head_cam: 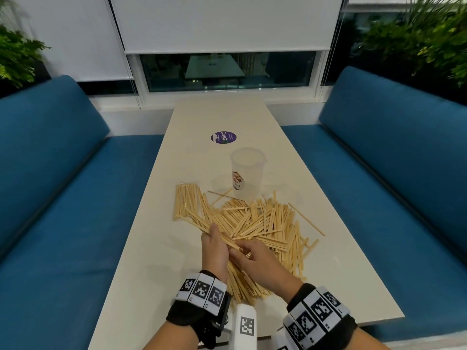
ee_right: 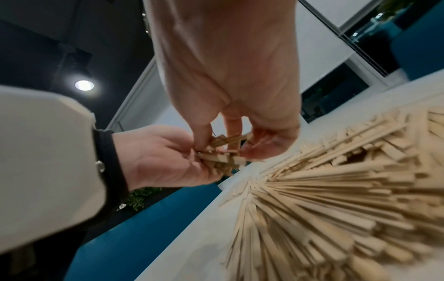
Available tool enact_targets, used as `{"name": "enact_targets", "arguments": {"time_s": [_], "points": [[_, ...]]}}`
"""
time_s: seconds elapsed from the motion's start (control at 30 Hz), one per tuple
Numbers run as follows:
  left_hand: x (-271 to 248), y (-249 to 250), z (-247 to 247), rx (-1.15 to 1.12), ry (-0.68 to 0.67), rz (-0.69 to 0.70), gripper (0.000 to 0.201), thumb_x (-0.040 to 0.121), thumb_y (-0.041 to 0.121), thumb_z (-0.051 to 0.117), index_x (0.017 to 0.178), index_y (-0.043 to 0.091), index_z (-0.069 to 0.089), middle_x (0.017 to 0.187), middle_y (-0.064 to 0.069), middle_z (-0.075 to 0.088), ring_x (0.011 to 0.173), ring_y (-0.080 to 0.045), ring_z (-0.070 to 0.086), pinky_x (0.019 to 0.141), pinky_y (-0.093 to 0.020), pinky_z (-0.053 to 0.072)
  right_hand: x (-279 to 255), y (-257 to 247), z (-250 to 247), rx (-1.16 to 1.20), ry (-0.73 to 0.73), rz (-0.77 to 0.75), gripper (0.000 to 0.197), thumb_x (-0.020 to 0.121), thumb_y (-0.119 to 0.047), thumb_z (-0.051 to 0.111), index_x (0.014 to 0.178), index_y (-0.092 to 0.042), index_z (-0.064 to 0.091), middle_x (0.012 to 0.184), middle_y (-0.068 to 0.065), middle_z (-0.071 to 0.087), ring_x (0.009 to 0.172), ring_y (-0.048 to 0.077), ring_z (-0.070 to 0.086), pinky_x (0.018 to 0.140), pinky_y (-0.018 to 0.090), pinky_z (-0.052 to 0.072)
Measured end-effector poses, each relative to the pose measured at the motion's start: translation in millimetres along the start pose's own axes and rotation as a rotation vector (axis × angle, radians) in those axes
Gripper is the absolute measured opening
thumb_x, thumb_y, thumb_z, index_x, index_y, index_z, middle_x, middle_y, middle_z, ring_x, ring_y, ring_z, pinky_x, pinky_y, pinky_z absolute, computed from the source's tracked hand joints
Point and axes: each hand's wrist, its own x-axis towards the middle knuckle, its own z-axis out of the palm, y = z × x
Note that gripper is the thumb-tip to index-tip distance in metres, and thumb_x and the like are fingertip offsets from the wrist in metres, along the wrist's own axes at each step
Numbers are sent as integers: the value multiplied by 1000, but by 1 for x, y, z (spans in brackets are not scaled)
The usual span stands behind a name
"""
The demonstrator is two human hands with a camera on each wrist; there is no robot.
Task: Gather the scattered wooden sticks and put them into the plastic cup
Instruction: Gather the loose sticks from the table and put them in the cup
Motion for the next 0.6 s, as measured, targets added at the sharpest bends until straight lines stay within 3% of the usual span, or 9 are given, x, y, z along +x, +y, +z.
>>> {"name": "enact_targets", "arguments": {"time_s": [0.07,0.13,0.2,0.3,0.4,0.5,0.57,0.6], "points": [[-5,9,2,-78,-3,64,24,100,30,33,96,10,45,75,-7,54,71,-24,58,72,-38,50,-4,1,-1,135,2,162,34,93,-46,46,112,-22,62,88,-13,59,80,-2,53,71,10,40],[-9,15,3,-68,-3,143,21,101,27,30,86,14,40,71,-7,53,64,-20,57,67,-34,49,-5,-1,-2,444,-92,379,37,93,-51,40,115,-24,53,105,-9,56,102,12,55,90,25,45],[-12,15,5,-4,-1,231,19,100,24,30,90,11,39,70,-8,57,61,-17,59,64,-29,49,-4,-2,-4,791,-137,487,37,95,-47,39,110,-17,55,104,-2,56,92,18,53,89,31,45],[-17,12,7,67,-19,358,12,100,17,31,91,12,36,67,-6,56,58,-13,58,60,-22,48,1,-3,-7,1094,-61,566,41,99,-31,40,123,0,52,91,9,58,75,18,50,76,29,45],[-24,10,11,149,-62,406,12,100,20,33,96,10,37,70,-6,54,60,-9,57,56,-10,46,2,-4,-8,1191,-52,583,40,101,-24,36,127,4,48,99,16,60,86,23,56,87,35,49],[-27,5,12,242,-76,403,21,99,27,35,103,7,39,84,-10,57,79,-22,59,68,-25,49,1,-9,-8,1200,-133,525,36,103,-26,28,121,-14,56,119,12,62,107,23,57,97,37,47],[-26,4,11,258,-73,382,26,99,28,37,108,5,40,90,-8,57,85,-25,58,78,-34,49,-1,-11,-11,1200,-185,489,37,103,-28,27,122,-18,56,116,9,62,108,22,57,96,36,48],[-25,3,10,252,-79,367,25,99,28,37,108,5,41,85,-6,56,80,-23,57,77,-35,49,-3,-11,-13,1154,-211,480,37,102,-30,29,121,-16,57,113,9,61,105,22,57,95,35,47]]}}
